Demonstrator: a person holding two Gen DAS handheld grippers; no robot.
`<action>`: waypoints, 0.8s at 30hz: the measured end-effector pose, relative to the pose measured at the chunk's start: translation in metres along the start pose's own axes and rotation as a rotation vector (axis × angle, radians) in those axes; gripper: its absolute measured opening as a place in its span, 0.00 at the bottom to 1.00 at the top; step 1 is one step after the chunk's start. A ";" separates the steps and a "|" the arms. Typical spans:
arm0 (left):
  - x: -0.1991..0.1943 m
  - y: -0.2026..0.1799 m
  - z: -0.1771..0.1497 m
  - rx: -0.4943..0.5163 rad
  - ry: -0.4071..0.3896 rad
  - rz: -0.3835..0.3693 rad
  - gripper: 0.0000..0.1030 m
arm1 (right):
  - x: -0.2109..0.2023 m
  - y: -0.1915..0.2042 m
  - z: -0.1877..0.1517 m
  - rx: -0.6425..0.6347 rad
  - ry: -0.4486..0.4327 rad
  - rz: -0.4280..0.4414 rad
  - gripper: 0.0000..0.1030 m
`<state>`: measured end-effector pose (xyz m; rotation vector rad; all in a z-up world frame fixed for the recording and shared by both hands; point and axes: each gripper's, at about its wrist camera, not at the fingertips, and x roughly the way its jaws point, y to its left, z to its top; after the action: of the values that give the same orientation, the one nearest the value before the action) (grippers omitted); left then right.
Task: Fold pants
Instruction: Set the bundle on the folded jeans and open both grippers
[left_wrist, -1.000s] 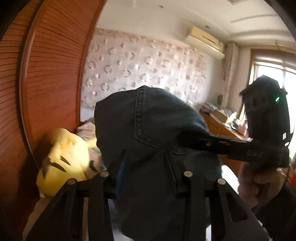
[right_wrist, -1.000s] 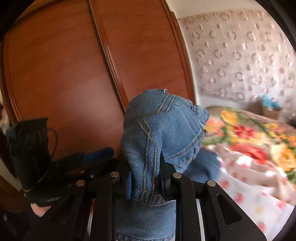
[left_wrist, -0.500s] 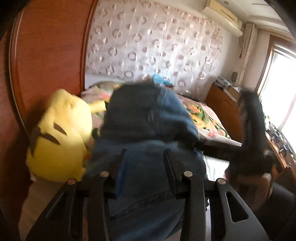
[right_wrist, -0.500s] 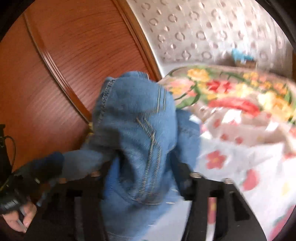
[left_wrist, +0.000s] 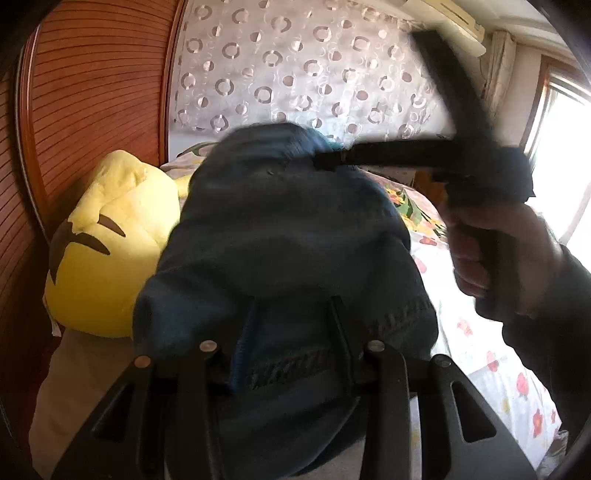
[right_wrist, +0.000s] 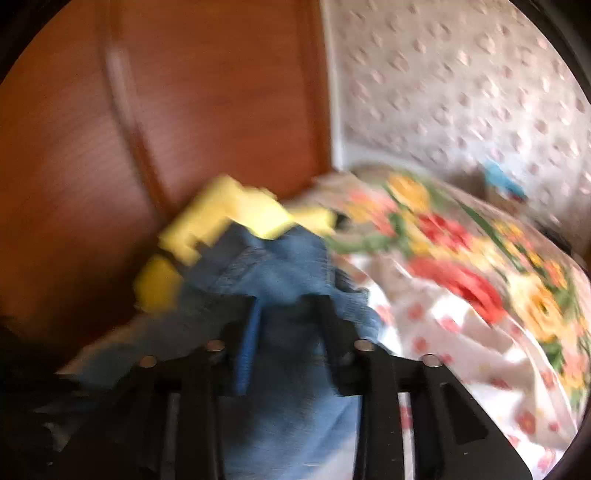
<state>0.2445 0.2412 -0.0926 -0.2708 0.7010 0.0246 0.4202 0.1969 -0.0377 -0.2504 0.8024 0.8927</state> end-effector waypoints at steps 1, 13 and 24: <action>0.000 0.000 -0.003 0.000 -0.002 -0.007 0.36 | 0.011 -0.010 -0.005 0.030 0.029 -0.003 0.26; -0.038 -0.018 0.003 0.054 -0.043 0.026 0.36 | -0.067 -0.009 -0.041 0.069 -0.081 -0.005 0.30; -0.094 -0.077 -0.008 0.140 -0.103 0.019 0.36 | -0.216 0.002 -0.123 0.099 -0.199 -0.045 0.36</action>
<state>0.1757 0.1715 -0.0202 -0.1275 0.5999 0.0076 0.2758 0.0065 0.0320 -0.0910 0.6518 0.8190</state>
